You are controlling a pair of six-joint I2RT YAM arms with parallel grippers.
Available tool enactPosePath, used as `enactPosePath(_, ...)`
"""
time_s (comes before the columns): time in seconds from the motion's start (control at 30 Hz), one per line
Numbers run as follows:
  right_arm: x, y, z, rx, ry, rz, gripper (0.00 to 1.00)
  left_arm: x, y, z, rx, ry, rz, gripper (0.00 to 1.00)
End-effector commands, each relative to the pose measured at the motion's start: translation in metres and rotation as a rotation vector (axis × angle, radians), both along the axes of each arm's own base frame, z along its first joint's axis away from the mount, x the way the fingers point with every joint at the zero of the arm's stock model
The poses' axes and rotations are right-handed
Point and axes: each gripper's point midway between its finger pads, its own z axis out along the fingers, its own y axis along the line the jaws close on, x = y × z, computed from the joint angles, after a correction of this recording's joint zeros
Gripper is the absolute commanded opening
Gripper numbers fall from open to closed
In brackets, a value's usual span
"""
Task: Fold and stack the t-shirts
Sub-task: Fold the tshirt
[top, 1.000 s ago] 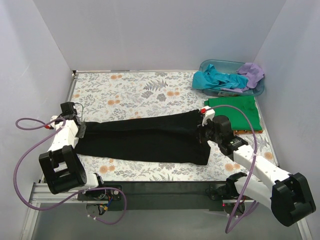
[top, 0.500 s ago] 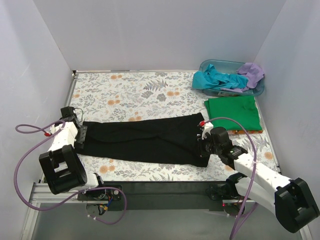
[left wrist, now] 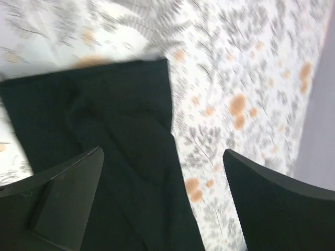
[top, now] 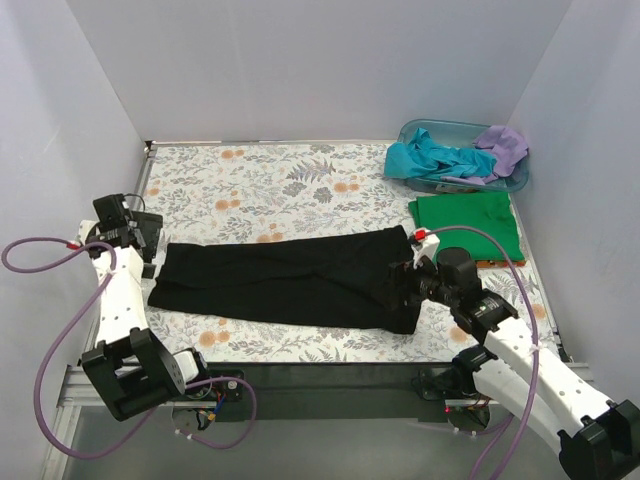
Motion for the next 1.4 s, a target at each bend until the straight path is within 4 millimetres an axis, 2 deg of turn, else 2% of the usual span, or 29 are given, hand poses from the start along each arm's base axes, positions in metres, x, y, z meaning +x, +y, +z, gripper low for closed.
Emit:
enactPosePath(0.0,0.008,0.014,0.018,0.063,0.018,-0.005,0.99,0.029,-0.042,0.004,-0.09,-0.135,-0.212,0.98)
enactPosePath(0.03,0.01,0.016,0.015,0.067,0.029,-0.005,0.98,0.034,-0.054,-0.002,-0.092,-0.13,-0.252,0.98)
enactPosePath(0.13,0.018,0.022,-0.002,0.067,0.095,-0.034,0.98,0.043,-0.075,-0.021,-0.09,-0.12,-0.346,0.98)
enactPosePath(0.2,0.02,0.022,-0.022,0.031,0.165,-0.052,0.98,0.04,-0.075,-0.047,-0.102,-0.035,-0.342,0.98)
enactPosePath(0.37,0.026,0.018,-0.06,-0.034,0.257,-0.109,0.98,0.031,-0.063,-0.086,-0.083,0.093,-0.308,0.98)
enactPosePath(0.5,0.042,0.006,-0.1,-0.178,0.33,-0.197,0.98,0.014,-0.064,-0.117,-0.1,0.186,-0.301,0.98)
enactPosePath(0.53,0.057,0.009,-0.095,-0.185,0.313,-0.215,0.98,0.004,-0.065,-0.127,-0.11,0.216,-0.295,0.98)
enactPosePath(0.57,0.064,0.004,-0.11,-0.243,0.334,-0.238,0.98,-0.001,-0.068,-0.131,-0.126,0.222,-0.285,0.98)
enactPosePath(0.6,0.071,0.005,-0.114,-0.262,0.339,-0.243,0.99,-0.005,-0.071,-0.134,-0.138,0.227,-0.285,0.98)
enactPosePath(0.63,0.096,0.013,-0.102,-0.244,0.313,-0.254,0.98,-0.009,-0.076,-0.134,-0.155,0.214,-0.295,0.98)
enactPosePath(0.67,0.101,0.013,-0.123,-0.289,0.362,-0.238,0.99,-0.018,-0.081,-0.142,-0.165,0.217,-0.301,0.98)
enactPosePath(0.73,0.121,0.016,-0.129,-0.336,0.39,-0.22,0.98,-0.029,-0.101,-0.146,-0.217,0.207,-0.35,0.98)
enactPosePath(0.77,0.155,0.031,-0.131,-0.349,0.369,-0.208,0.98,-0.04,-0.108,-0.15,-0.226,0.211,-0.368,0.98)
enactPosePath(0.83,0.178,0.031,-0.141,-0.407,0.395,-0.167,0.98,-0.049,-0.125,-0.151,-0.254,0.21,-0.421,0.98)
enactPosePath(0.87,0.218,0.048,-0.14,-0.388,0.372,-0.156,0.98,-0.06,-0.131,-0.156,-0.267,0.219,-0.434,0.98)
enactPosePath(0.9,0.23,0.052,-0.143,-0.389,0.386,-0.137,0.98,-0.064,-0.138,-0.156,-0.283,0.217,-0.451,0.98)
enactPosePath(0.93,0.235,0.049,-0.168,-0.421,0.449,-0.109,0.98,-0.071,-0.146,-0.158,-0.303,0.223,-0.47,0.98)
enactPosePath(0.97,0.249,0.056,-0.168,-0.409,0.441,-0.087,0.98,-0.074,-0.152,-0.155,-0.307,0.207,-0.483,0.98)
enactPosePath(1.0,0.286,0.079,-0.138,-0.338,0.357,-0.051,0.98,-0.089,-0.157,-0.161,-0.328,0.233,-0.489,0.98)
enactPosePath(1.03,0.291,0.083,-0.139,-0.339,0.369,-0.026,0.98,-0.096,-0.166,-0.162,-0.345,0.236,-0.511,0.98)
enactPosePath(1.07,0.297,0.086,-0.159,-0.349,0.375,0.013,0.98,-0.101,-0.173,-0.162,-0.372,0.228,-0.514,0.98)
enactPosePath(1.1,0.319,0.105,-0.135,-0.284,0.303,0.054,0.98,-0.114,-0.181,-0.165,-0.41,0.222,-0.52,0.98)
enactPosePath(1.13,0.325,0.11,-0.134,-0.263,0.287,0.075,0.98,-0.122,-0.194,-0.165,-0.431,0.219,-0.553,0.98)
enactPosePath(1.17,0.328,0.117,-0.141,-0.246,0.278,0.108,0.98,-0.129,-0.201,-0.166,-0.455,0.213,-0.562,0.98)
enactPosePath(1.2,0.329,0.128,-0.137,-0.194,0.272,0.147,0.98,-0.132,-0.21,-0.164,-0.499,0.199,-0.555,0.98)
enactPosePath(1.23,0.341,0.136,-0.127,-0.158,0.226,0.152,0.98,-0.135,-0.22,-0.16,-0.506,0.168,-0.61,0.98)
enactPosePath(1.27,0.342,0.142,-0.132,-0.134,0.224,0.166,0.98,-0.144,-0.224,-0.164,-0.518,0.178,-0.626,0.98)
enactPosePath(1.37,0.35,0.157,-0.125,-0.042,0.2,0.167,0.98,-0.164,-0.238,-0.166,-0.575,0.211,-0.655,0.98)
